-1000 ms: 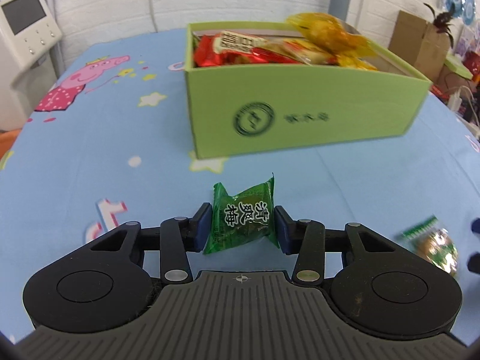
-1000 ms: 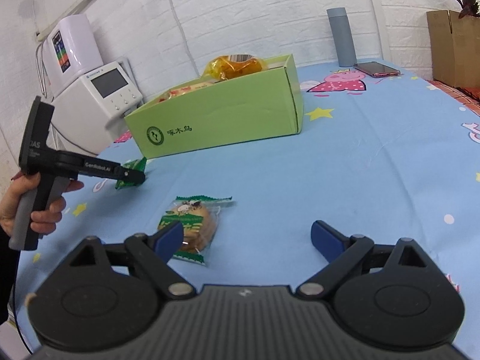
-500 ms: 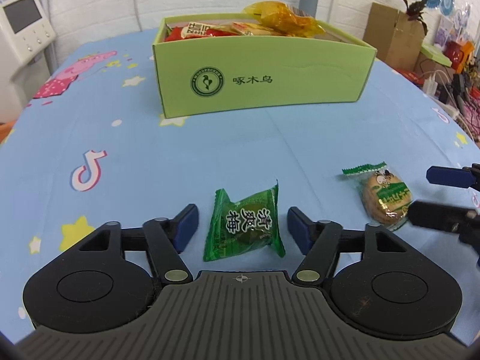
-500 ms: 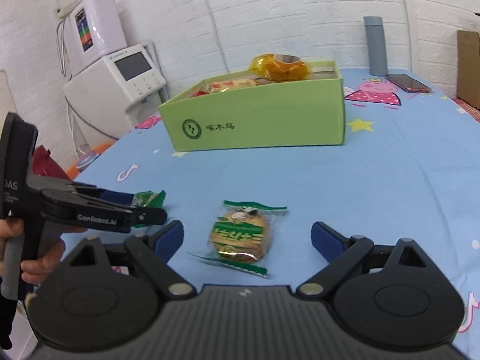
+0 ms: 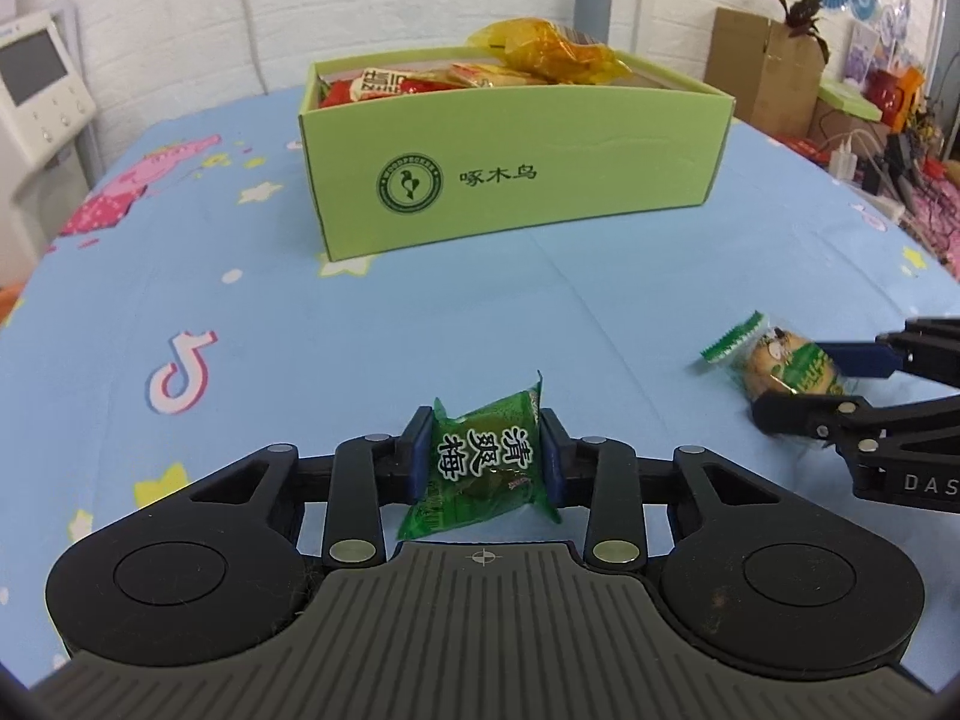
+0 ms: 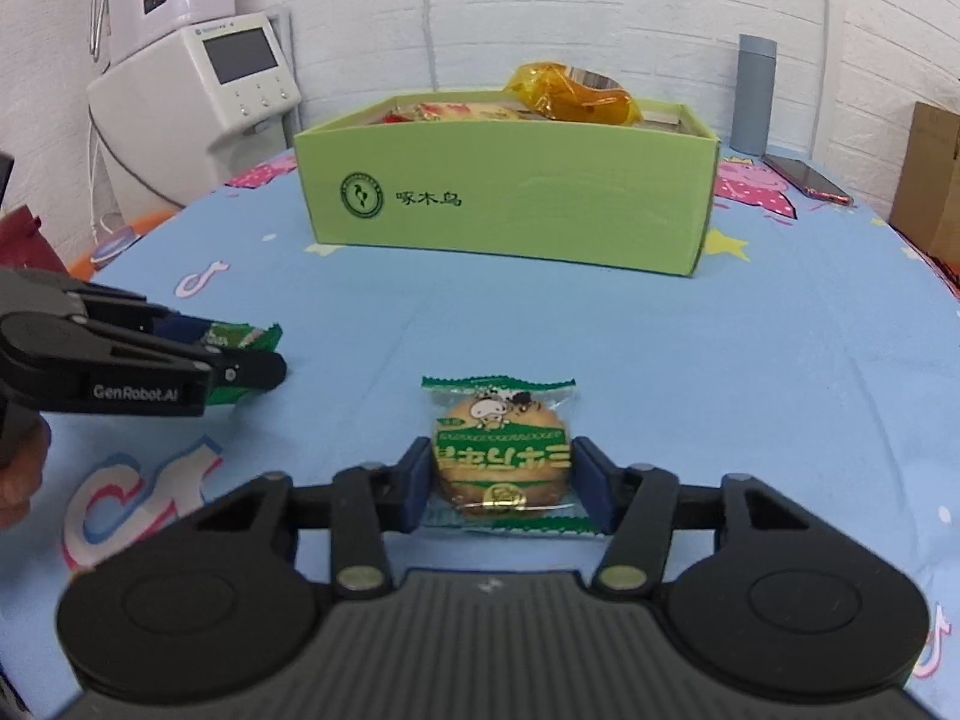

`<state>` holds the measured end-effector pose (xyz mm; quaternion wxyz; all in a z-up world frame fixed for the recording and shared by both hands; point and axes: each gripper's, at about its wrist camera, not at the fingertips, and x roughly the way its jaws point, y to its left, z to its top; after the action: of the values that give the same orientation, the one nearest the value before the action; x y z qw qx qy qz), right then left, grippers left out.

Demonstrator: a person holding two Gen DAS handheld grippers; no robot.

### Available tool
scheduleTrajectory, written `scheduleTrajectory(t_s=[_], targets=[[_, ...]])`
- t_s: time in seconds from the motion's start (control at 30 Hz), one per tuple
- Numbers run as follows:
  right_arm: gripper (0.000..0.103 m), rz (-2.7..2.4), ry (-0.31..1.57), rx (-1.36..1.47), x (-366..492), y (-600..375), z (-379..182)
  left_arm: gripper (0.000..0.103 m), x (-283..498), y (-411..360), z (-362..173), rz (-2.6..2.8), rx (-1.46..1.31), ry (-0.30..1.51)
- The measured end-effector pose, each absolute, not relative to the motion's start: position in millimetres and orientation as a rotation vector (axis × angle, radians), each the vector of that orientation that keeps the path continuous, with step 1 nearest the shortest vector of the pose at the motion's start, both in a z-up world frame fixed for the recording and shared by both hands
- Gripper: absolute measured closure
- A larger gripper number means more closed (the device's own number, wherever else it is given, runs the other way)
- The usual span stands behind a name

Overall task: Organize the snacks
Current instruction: 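Carry the green candy over the box with the left tool while the right tool grasps the cookie, then open the left tool over the box while the right tool drops the cookie in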

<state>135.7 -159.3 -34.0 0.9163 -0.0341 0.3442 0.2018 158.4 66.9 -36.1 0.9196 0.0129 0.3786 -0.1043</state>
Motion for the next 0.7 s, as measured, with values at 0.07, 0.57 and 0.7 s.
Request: scheduleTrajectory(t_s=[0.07, 0.57, 0.7], targets=[[0.044, 0.44, 0.718, -0.013, 133, -170, -28, 0.087, 158, 75, -30, -0.277, -0.054, 0.797], [0.044, 0.513, 0.503, -0.01, 257, -165, 72, 0.085, 290, 83, 76, -0.286, -0.16, 0.606], [0.043, 0.489, 0.542, -0.049, 325, -154, 57, 0.085, 359, 85, 65, -0.24, -0.157, 0.637]])
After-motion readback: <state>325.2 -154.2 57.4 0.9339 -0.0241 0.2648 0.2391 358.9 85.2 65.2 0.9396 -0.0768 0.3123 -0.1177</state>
